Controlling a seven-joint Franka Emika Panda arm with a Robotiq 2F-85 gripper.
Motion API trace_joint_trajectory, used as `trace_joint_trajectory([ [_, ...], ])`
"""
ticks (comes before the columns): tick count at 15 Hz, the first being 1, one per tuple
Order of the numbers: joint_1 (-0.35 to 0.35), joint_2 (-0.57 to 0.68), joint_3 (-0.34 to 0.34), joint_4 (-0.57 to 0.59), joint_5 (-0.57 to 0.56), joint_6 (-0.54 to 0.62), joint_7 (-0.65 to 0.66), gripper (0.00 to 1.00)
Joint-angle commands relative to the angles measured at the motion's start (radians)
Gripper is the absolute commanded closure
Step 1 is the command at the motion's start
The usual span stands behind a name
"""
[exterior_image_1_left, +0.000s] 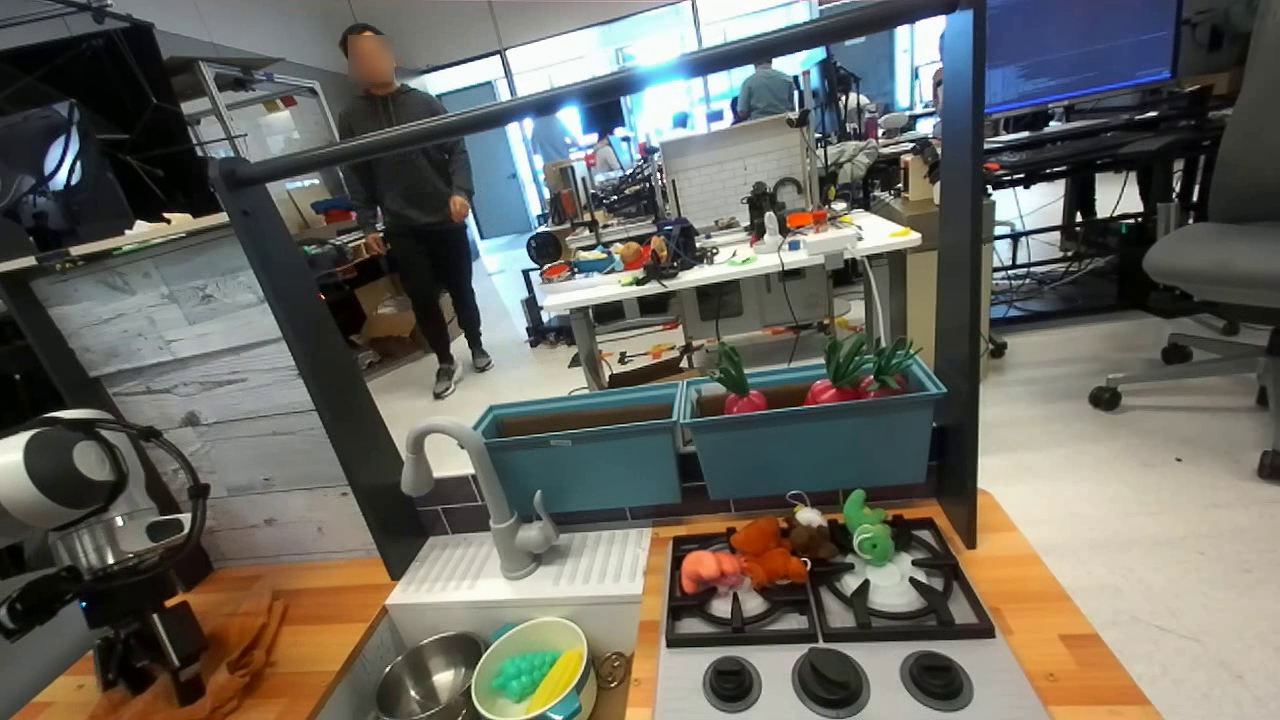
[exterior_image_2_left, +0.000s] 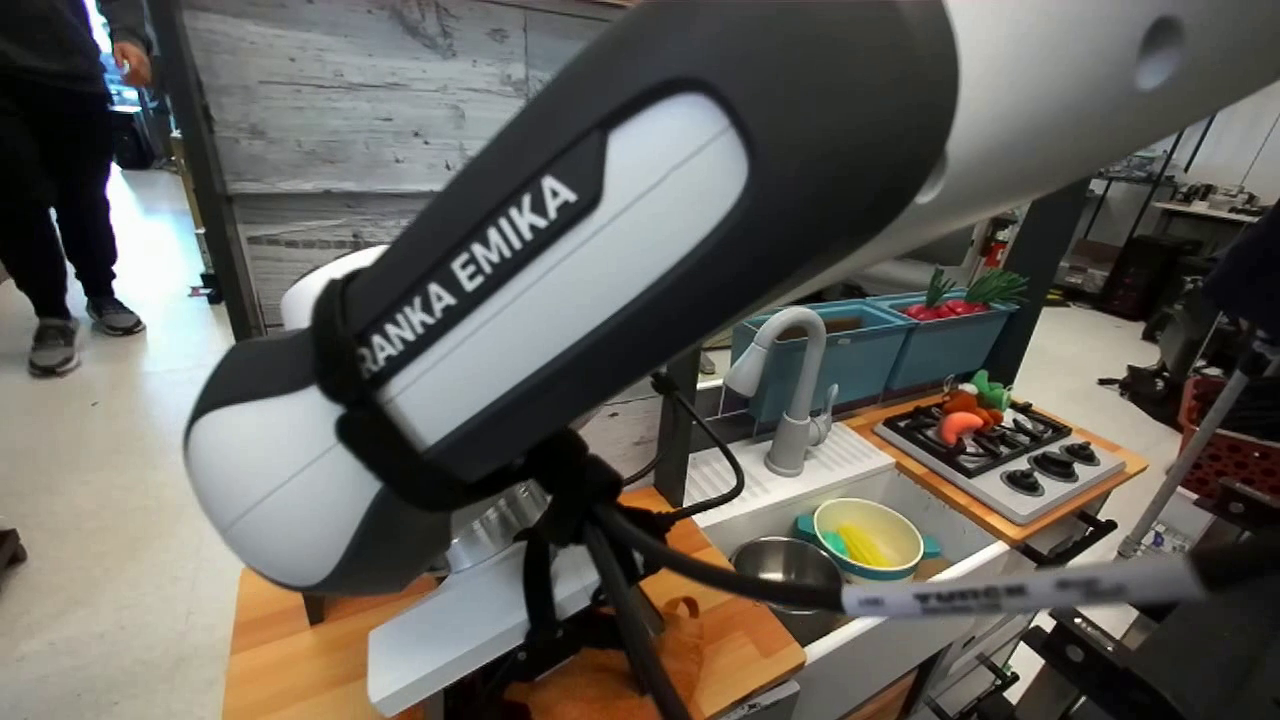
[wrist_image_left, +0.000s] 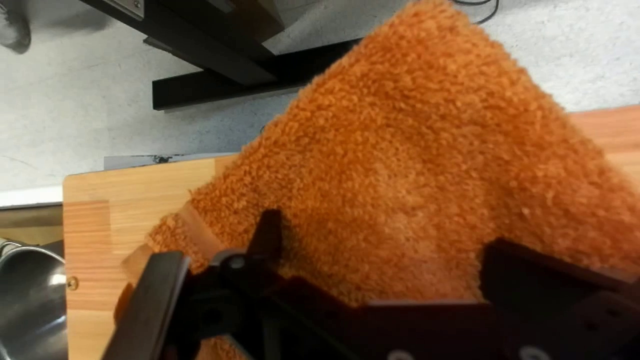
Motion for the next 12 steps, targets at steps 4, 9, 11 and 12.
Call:
trace_joint_trajectory([
  [4, -0.117, 0.064, -0.044, -0.019, 0.037, -0.029, 0.04, 0.0],
  [9, -0.071, 0.082, -0.015, 0.041, 0.004, -0.044, -0.018, 0.0],
  [11, -0.039, 0.1, 0.004, 0.095, -0.014, -0.053, -0.026, 0.0],
  [12, -0.021, 0.059, 0.017, 0.046, -0.01, -0.031, -0.026, 0.0],
])
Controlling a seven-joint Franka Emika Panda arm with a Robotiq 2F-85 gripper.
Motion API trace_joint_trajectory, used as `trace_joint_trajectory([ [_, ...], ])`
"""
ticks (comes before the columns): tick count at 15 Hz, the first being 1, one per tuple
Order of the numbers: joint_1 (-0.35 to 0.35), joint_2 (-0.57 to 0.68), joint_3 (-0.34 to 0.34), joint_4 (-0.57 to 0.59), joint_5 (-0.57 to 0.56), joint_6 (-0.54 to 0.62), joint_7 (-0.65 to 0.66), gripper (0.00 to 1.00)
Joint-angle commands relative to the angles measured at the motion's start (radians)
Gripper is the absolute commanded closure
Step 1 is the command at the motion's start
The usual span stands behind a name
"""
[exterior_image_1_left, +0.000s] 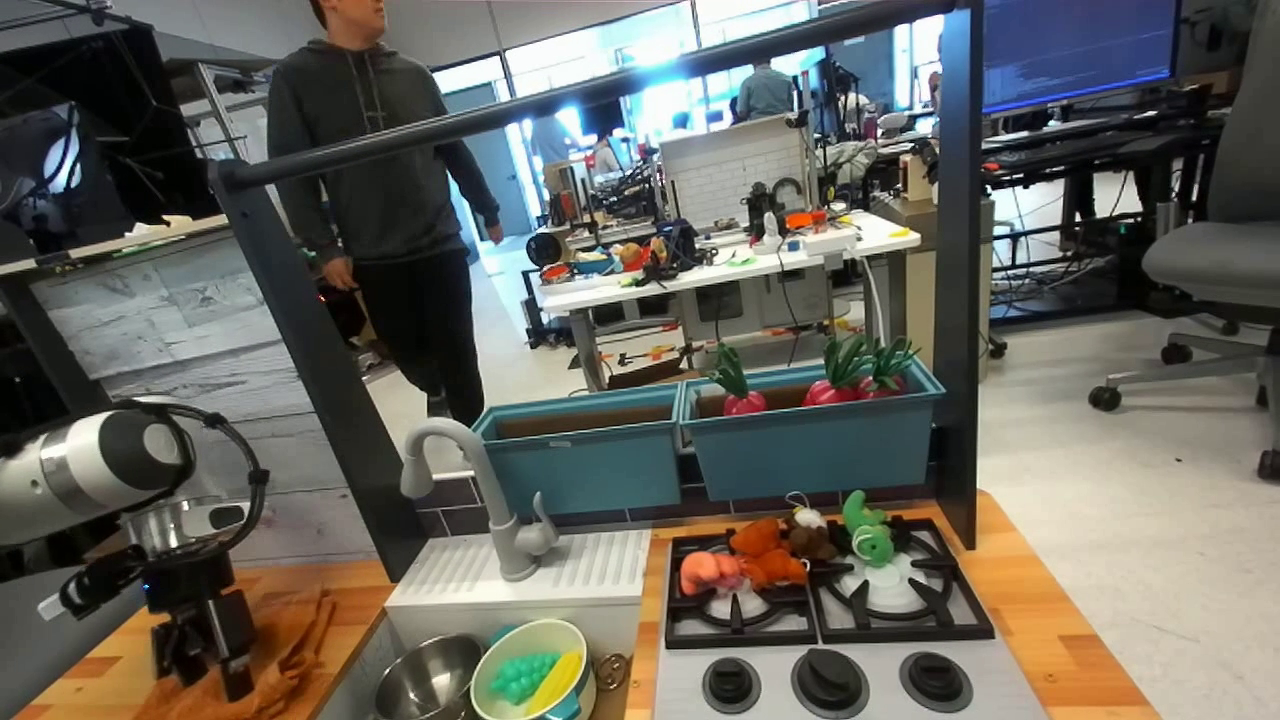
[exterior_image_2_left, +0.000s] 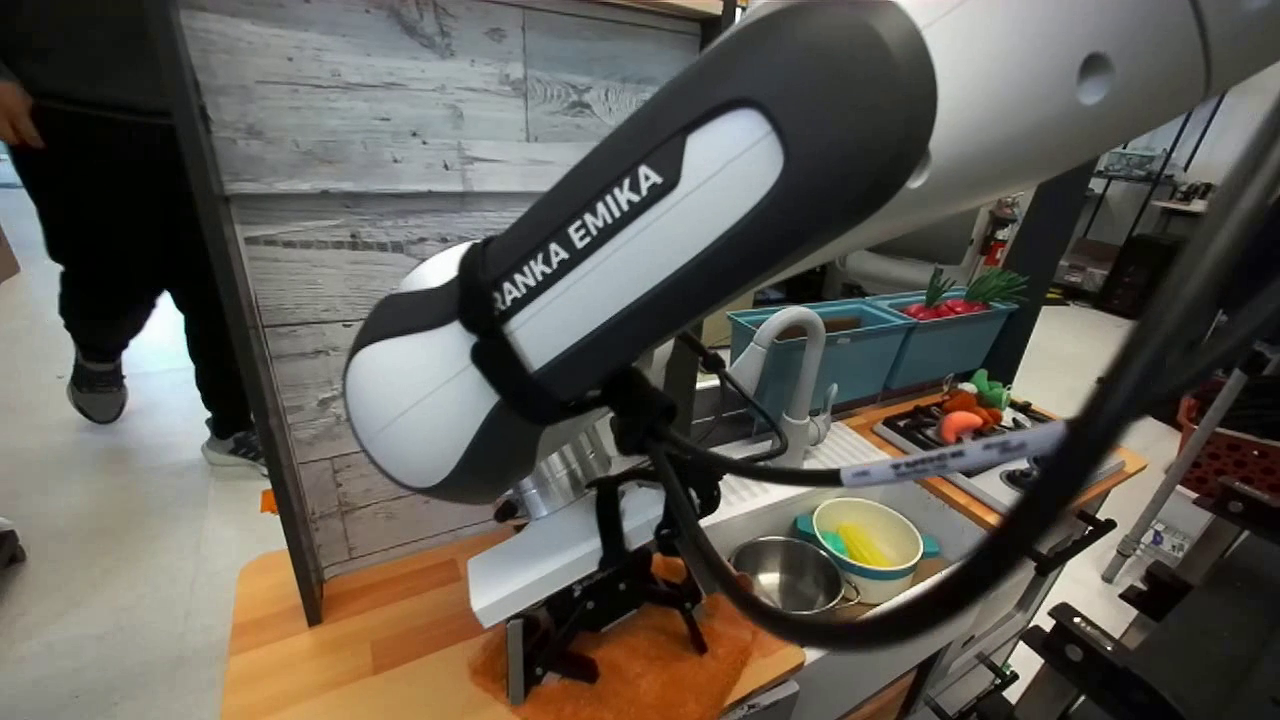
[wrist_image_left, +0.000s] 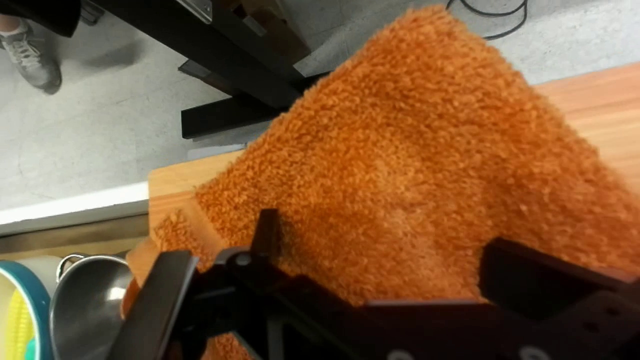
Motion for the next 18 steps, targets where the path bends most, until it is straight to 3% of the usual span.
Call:
trace_joint_trajectory([
  [1, 0.078, 0.03, 0.033, 0.009, -0.017, 0.057, 0.005, 0.0],
  [5, 0.111, 0.033, 0.032, -0.001, -0.002, 0.051, -0.005, 0.0],
  [15, -0.041, 0.071, -0.026, 0.004, 0.014, -0.057, 0.064, 0.0],
  [18, -0.048, 0.07, -0.011, 0.008, 0.008, -0.071, 0.04, 0.0],
])
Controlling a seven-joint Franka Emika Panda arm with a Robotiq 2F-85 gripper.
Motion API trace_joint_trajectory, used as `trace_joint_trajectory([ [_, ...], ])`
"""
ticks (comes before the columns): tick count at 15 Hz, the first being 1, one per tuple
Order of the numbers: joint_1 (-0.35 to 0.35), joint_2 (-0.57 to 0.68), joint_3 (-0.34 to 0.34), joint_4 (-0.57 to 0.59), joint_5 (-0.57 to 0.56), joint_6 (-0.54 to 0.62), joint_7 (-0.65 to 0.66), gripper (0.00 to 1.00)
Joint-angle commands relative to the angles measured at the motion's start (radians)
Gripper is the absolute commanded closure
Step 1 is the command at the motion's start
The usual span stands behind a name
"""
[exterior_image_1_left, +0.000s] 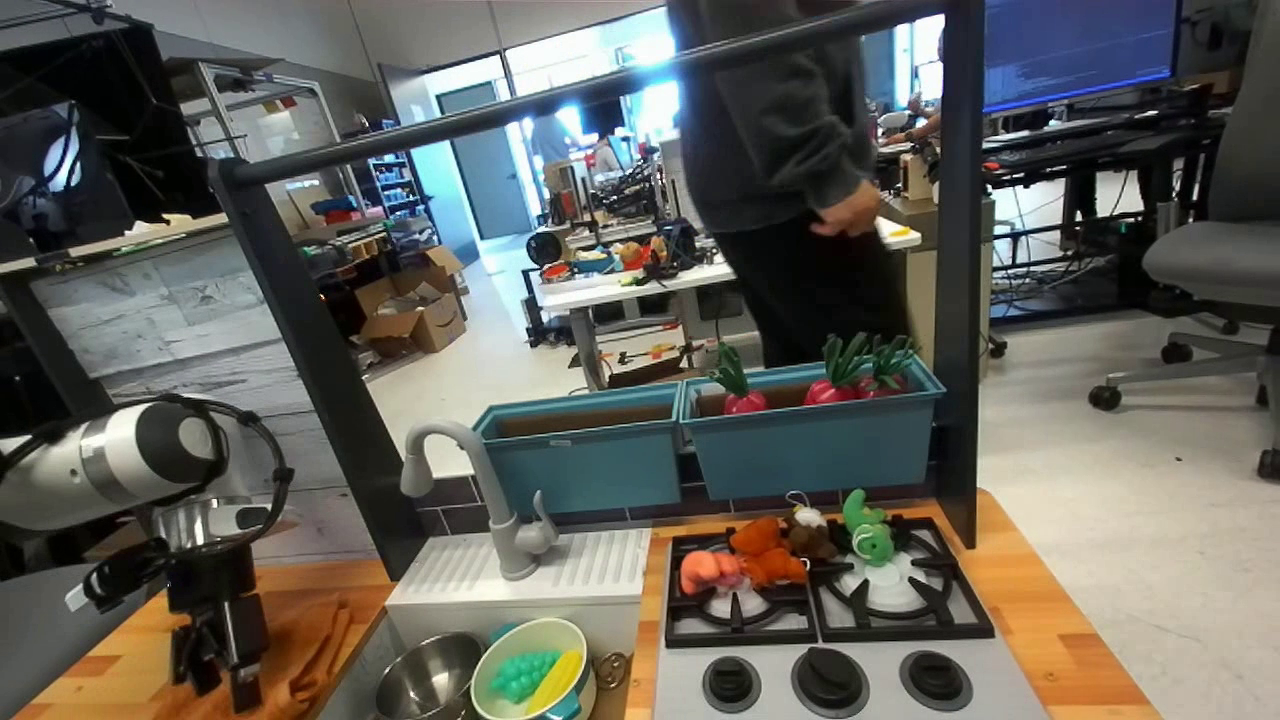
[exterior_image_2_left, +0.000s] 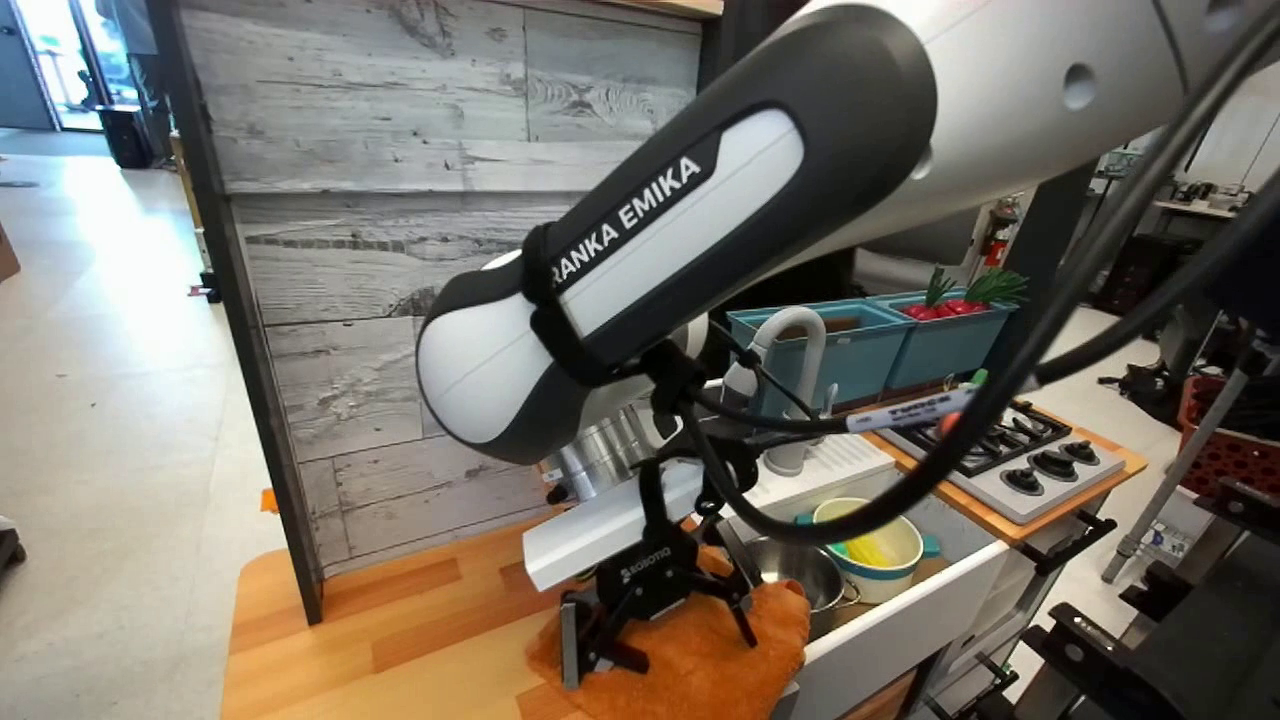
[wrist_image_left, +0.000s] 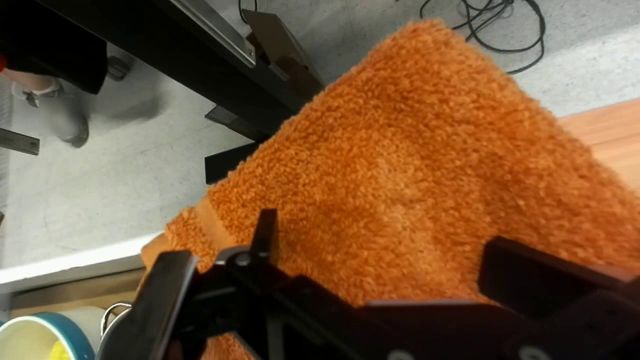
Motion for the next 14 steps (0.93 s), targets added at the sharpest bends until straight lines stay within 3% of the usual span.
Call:
trace_joint_trajectory([
  [1, 0.022, 0.071, -0.013, 0.019, -0.021, 0.024, 0.025, 0.0],
  [10, 0.176, 0.059, 0.026, 0.039, -0.054, 0.043, -0.034, 0.0],
  [14, 0.141, 0.057, 0.005, 0.002, -0.026, 0.033, -0.018, 0.0],
])
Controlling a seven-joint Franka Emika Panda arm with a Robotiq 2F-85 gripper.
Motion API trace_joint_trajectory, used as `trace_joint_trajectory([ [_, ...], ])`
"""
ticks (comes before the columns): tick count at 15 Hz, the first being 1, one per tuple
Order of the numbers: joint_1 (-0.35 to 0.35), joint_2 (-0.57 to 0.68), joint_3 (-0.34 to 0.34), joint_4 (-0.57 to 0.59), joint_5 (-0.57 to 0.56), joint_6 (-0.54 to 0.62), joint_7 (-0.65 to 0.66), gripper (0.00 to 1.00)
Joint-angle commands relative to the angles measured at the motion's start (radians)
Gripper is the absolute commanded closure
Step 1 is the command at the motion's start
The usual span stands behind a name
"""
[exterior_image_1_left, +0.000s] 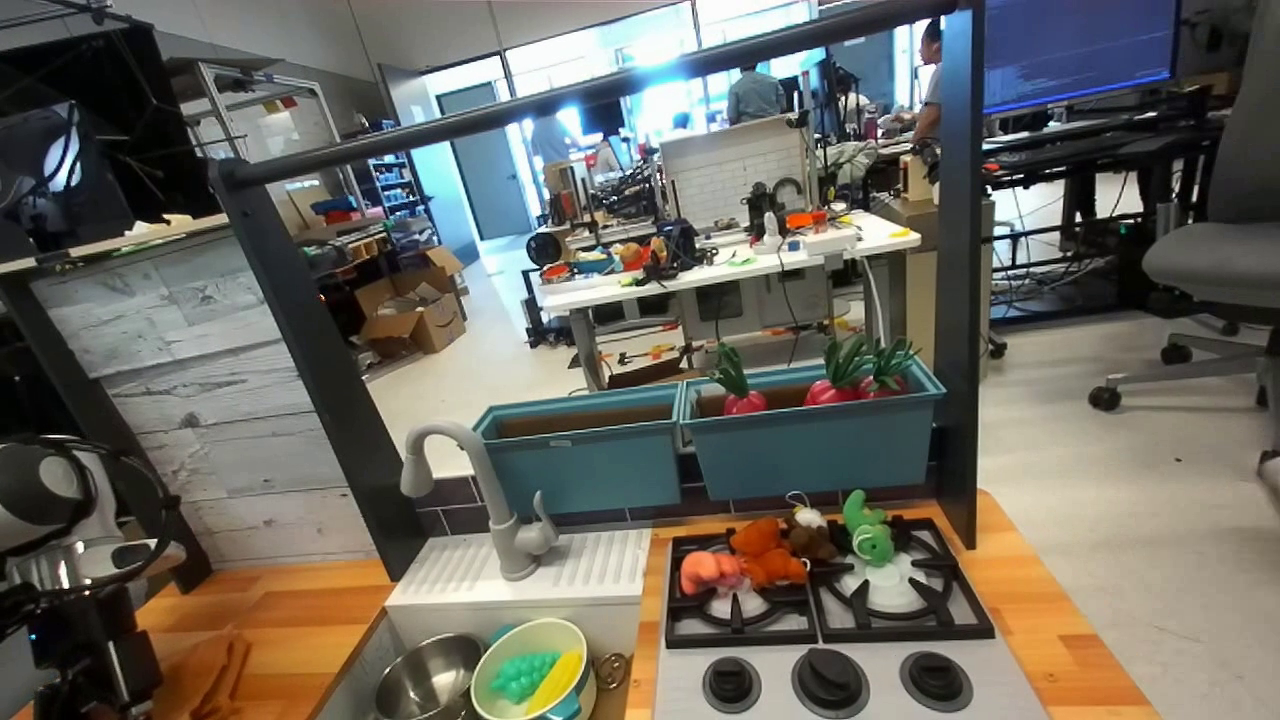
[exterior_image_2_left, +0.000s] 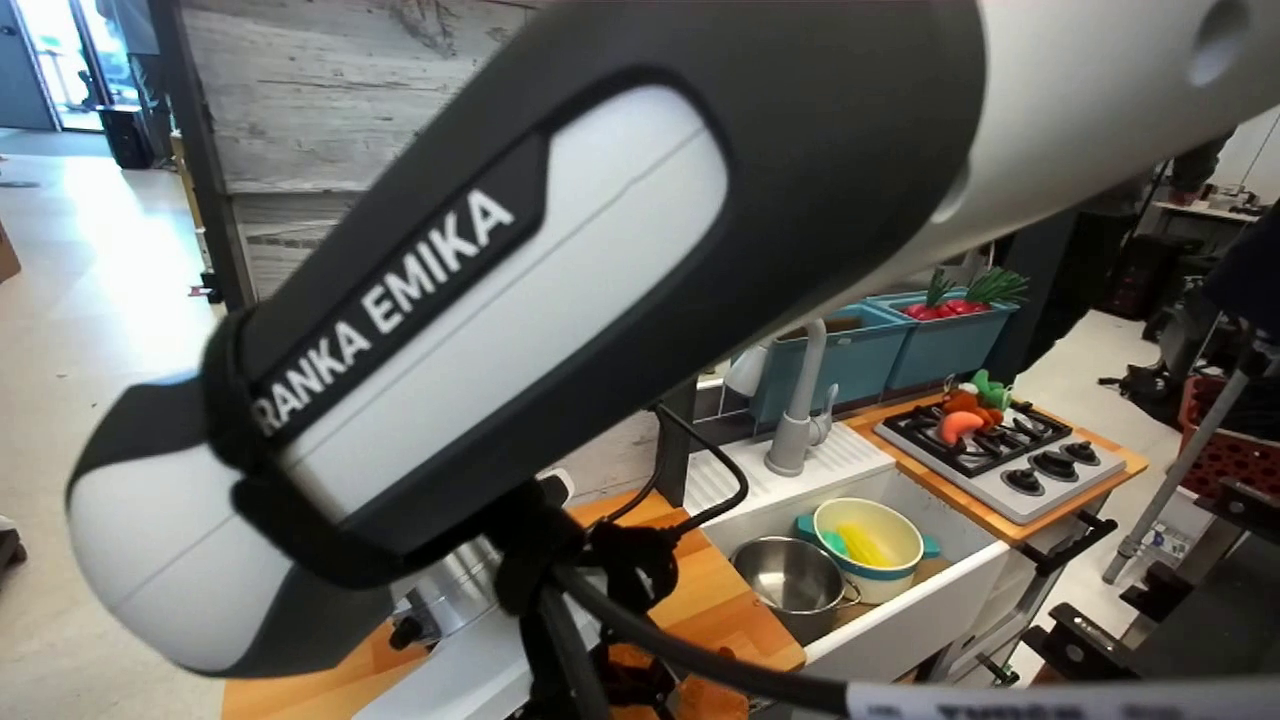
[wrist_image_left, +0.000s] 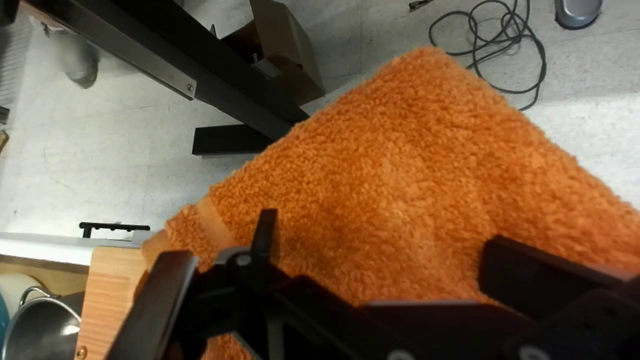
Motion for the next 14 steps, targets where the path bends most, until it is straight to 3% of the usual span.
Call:
trace_joint_trajectory([
  [1, -0.059, 0.06, -0.016, -0.007, 0.02, 0.022, 0.017, 0.0],
  [8, -0.186, 0.078, -0.023, 0.0, 0.074, -0.051, 0.034, 0.0],
  [14, -0.129, 0.073, 0.005, 0.017, 0.046, -0.041, -0.002, 0.0],
])
